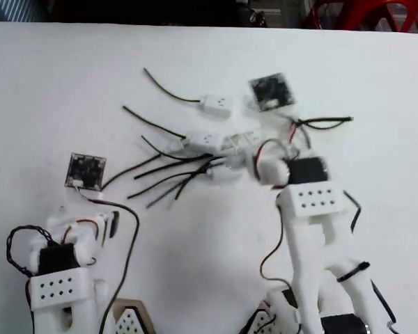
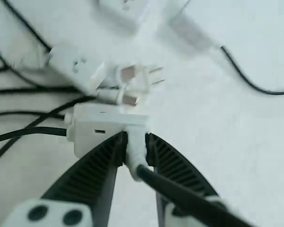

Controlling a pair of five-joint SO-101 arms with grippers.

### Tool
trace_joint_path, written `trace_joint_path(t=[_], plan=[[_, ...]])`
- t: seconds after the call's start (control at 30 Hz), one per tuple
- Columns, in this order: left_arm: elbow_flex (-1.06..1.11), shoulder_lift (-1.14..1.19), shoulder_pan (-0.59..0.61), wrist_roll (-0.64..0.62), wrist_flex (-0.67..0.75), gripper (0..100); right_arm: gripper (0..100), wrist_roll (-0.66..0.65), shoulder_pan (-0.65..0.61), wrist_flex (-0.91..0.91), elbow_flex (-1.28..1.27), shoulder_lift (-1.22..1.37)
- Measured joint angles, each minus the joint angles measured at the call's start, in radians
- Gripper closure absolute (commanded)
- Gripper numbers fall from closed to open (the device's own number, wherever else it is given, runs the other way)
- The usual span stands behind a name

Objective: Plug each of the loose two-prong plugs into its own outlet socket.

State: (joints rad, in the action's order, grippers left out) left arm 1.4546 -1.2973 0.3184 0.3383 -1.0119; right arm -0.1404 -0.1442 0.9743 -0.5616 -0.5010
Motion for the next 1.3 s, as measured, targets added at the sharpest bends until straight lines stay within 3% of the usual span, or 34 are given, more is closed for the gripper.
trace_joint_path(t=[0.33,0.77,0.93,1.1,1.3], plan=[[0.000,0.000,0.011,0.000,0.003,77,97.8,0.226,0.164,-0.239,0.328,0.390],[0.000,0.000,0.011,0.000,0.003,77,94.3,0.313,0.198,-0.333,0.898,1.056],[0.000,0.000,0.011,0.000,0.003,77,78.9,0.358,0.209,-0.173,1.125,1.201],[0.000,0.000,0.011,0.000,0.003,77,82.7,0.344,0.203,0.052,1.324,1.243],[0.000,0.000,0.011,0.000,0.003,77,83.5,0.204,0.199,0.333,1.557,1.243]])
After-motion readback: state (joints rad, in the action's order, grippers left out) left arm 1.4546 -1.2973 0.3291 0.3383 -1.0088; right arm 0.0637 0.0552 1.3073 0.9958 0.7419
